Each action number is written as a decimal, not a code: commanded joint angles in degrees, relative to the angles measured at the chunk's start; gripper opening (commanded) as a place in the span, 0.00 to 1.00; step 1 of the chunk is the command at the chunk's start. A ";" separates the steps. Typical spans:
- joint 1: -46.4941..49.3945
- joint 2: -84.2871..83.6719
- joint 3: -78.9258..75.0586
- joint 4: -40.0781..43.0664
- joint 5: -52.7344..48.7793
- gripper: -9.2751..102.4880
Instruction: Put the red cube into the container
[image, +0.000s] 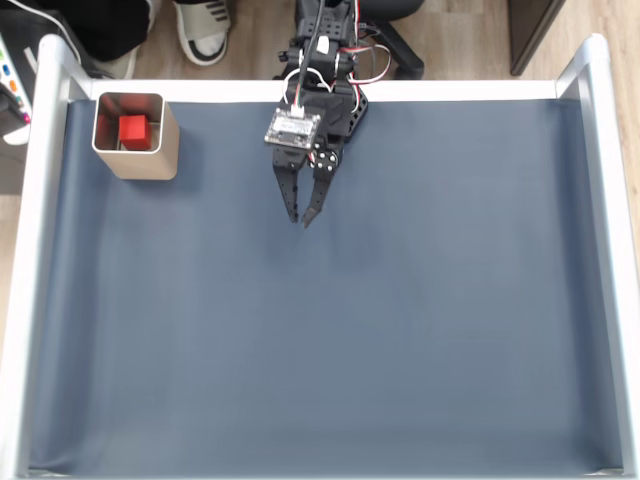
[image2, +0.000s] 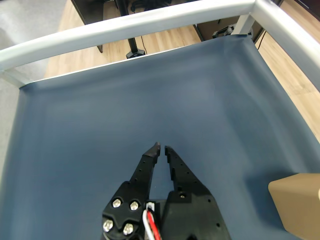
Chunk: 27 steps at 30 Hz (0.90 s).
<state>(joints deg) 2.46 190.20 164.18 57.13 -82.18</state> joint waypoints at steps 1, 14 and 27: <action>-1.41 1.41 1.76 -1.76 0.53 0.08; -2.72 1.93 14.06 -3.78 0.44 0.08; -3.25 2.02 15.12 13.10 0.79 0.08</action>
<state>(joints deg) -0.26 191.51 179.74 68.03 -80.68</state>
